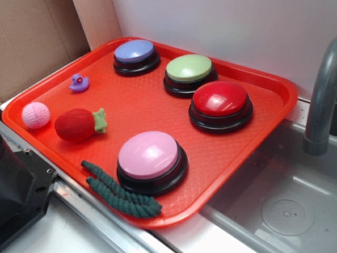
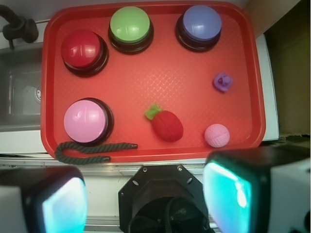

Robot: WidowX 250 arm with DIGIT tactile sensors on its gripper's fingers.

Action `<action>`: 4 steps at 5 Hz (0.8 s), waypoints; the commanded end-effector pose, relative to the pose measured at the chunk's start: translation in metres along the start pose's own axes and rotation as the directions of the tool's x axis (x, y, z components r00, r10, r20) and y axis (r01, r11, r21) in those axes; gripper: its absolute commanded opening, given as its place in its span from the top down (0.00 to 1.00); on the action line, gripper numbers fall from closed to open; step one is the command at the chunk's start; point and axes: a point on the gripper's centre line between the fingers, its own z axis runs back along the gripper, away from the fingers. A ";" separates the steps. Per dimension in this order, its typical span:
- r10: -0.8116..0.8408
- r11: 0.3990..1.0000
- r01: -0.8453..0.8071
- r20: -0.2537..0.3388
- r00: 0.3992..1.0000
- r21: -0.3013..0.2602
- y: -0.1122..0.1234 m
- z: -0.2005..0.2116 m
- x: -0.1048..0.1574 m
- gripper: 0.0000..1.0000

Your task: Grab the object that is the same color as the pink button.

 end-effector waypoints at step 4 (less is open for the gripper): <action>0.205 0.978 -0.201 -0.070 0.976 0.061 0.100 -0.067 0.027 0.00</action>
